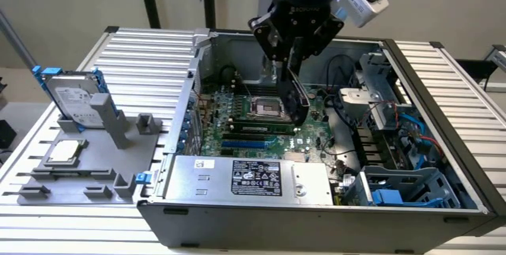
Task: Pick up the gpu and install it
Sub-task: 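Insert the gpu into the slot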
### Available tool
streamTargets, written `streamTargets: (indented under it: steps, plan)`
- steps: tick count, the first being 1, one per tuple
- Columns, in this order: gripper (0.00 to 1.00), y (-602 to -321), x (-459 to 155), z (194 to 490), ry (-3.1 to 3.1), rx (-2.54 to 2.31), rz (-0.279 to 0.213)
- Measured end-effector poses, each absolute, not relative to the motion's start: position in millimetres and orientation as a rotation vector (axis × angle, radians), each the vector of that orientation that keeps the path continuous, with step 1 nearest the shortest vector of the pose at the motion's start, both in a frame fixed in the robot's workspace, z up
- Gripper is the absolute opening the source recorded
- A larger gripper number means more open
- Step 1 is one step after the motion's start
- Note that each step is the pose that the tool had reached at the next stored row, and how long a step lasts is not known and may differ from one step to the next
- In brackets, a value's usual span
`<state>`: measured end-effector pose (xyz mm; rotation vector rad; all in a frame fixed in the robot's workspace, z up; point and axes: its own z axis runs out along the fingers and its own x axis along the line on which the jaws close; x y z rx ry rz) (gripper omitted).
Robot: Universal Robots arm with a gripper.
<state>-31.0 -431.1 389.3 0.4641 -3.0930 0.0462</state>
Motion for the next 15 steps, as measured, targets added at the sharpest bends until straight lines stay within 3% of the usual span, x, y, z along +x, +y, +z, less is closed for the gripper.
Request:
streamTargets:
  steps: [15]
  plan:
    - [0.26,-431.1,-31.0,379.8,-3.005,0.883,0.048]
